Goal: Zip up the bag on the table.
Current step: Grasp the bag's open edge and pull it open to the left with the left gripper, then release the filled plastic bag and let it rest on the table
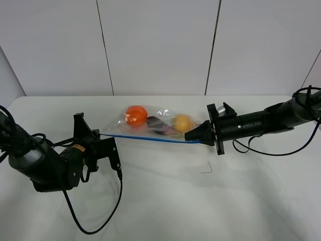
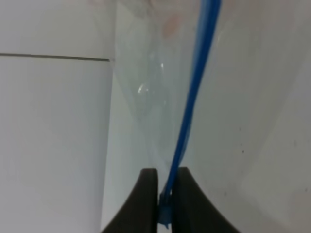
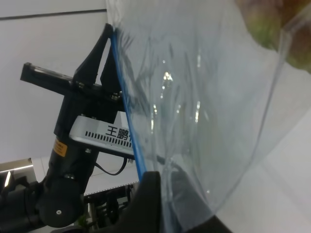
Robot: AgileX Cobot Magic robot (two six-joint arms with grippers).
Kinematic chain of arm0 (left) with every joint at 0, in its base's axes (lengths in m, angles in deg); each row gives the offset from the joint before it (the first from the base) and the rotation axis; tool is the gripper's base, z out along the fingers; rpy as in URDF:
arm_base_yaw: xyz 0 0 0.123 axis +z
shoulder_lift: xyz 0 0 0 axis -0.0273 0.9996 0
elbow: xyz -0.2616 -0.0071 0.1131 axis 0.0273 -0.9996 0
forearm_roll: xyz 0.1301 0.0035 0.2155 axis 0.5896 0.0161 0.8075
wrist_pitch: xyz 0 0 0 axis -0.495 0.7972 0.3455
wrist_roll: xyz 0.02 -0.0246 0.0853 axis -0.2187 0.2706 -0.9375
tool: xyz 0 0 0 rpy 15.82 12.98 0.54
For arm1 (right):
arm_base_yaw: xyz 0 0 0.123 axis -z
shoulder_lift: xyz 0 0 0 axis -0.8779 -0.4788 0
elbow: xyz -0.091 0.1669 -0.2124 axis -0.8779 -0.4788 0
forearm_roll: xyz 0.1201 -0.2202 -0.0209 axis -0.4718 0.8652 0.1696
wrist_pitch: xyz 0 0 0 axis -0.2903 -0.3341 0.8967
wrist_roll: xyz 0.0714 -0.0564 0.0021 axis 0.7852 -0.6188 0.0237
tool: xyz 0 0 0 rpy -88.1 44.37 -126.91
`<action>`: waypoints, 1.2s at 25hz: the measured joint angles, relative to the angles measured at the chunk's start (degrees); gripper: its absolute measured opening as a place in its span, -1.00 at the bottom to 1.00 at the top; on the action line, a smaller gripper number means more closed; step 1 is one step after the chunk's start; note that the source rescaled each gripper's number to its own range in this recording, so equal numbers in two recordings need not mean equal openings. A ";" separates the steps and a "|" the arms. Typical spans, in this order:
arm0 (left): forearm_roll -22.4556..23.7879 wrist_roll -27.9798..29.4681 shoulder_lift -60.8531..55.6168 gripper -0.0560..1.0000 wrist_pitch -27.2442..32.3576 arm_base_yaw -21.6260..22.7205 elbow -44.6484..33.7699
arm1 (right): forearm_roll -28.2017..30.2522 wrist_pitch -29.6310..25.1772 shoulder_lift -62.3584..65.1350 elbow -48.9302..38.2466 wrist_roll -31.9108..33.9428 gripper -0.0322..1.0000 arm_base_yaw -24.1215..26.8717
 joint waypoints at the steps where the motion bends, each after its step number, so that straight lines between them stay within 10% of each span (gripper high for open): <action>1: 0.04 0.86 -0.03 -0.89 0.07 0.00 0.00 | 0.00 0.00 0.00 0.00 0.00 -0.93 0.00; 11: -1.65 9.59 -2.12 0.47 2.43 0.66 -0.10 | 0.49 0.00 0.00 0.00 0.00 -0.93 0.00; 24: -1.60 10.75 -3.07 0.59 2.23 9.05 -0.28 | 0.53 0.00 0.00 0.00 0.00 -0.93 0.00; 30: -1.66 30.96 -3.07 0.59 -1.86 10.66 -0.28 | 0.53 0.00 0.00 0.00 0.00 -0.93 0.00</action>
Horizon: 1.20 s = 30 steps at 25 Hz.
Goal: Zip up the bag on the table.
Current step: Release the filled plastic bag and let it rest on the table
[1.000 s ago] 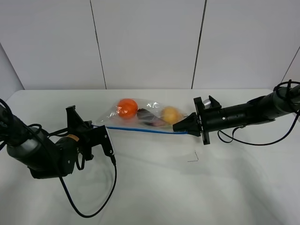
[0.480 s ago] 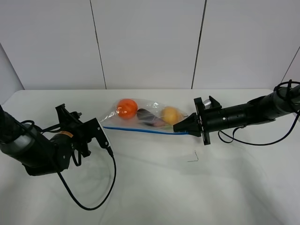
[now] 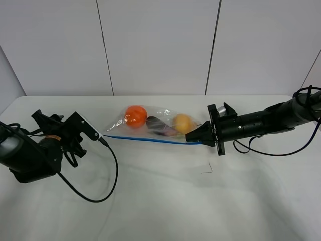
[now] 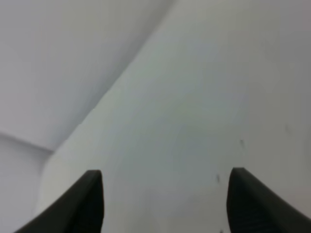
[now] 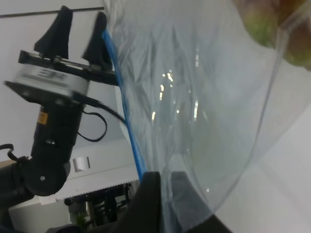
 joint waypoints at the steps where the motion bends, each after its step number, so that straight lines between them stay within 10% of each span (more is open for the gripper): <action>1: -0.12 4.84 0.00 0.59 -0.79 0.00 0.00 | 0.00 0.00 0.00 0.00 0.00 -0.93 0.00; 8: -7.64 25.76 0.00 0.59 -1.72 0.00 0.52 | 0.10 0.00 0.00 0.00 0.00 -0.93 0.00; 18: -4.87 32.21 -3.03 0.46 1.21 0.82 1.09 | 0.17 0.00 0.00 0.00 0.00 -0.93 0.00; 30: 11.92 34.58 -11.74 0.33 45.73 11.49 11.01 | 0.17 0.00 0.00 0.00 0.00 -0.93 0.00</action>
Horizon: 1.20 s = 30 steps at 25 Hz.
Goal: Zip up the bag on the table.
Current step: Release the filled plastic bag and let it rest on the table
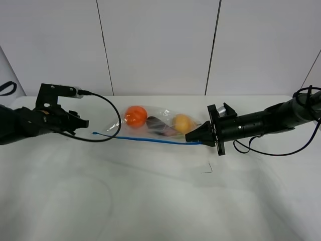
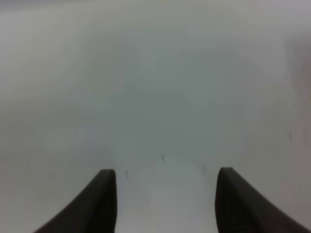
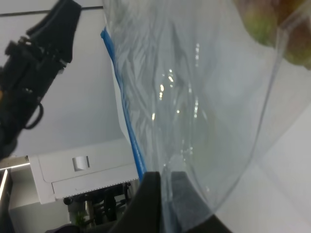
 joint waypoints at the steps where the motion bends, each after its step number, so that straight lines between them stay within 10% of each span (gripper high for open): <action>1: 0.00 0.39 -0.07 0.33 4.73 0.97 1.33 | 0.00 0.00 0.00 0.00 0.00 -0.93 0.00; 8: 0.10 0.99 -0.07 0.33 33.52 5.41 13.04 | 0.00 0.00 0.00 0.00 0.33 -0.93 0.00; 12: 0.11 1.58 -0.11 0.37 40.05 5.85 16.88 | 0.05 0.00 0.00 0.00 0.55 -0.93 0.00; 17: 1.87 8.14 -0.11 0.89 46.28 5.85 19.09 | 0.05 0.00 0.00 0.00 0.59 -0.93 0.00; 30: 19.55 29.02 -0.47 1.00 83.91 5.85 36.20 | 0.05 0.00 0.00 0.00 0.59 -0.93 0.00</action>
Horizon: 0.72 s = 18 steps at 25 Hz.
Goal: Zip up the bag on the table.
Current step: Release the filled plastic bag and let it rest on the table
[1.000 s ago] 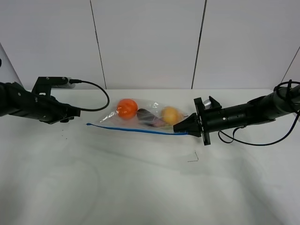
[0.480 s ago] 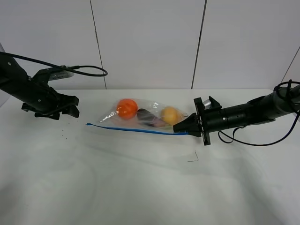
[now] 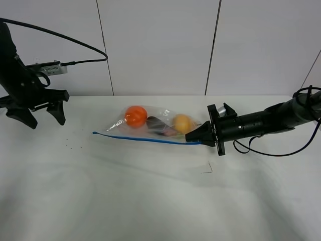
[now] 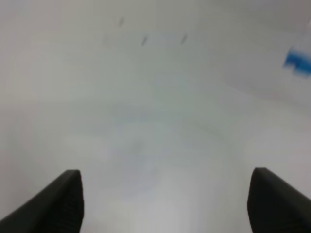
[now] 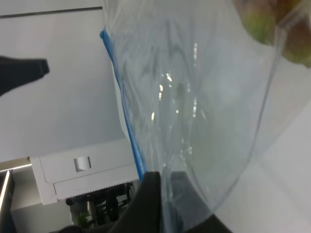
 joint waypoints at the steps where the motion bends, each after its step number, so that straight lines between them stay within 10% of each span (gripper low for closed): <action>1: 0.59 0.13 -0.05 1.00 1.85 0.00 0.68 | 0.00 0.00 0.00 0.00 0.00 -0.93 0.00; 18: 1.34 -3.56 -19.26 1.00 4.34 0.00 -11.73 | 0.12 0.00 0.00 0.00 0.00 -0.93 0.00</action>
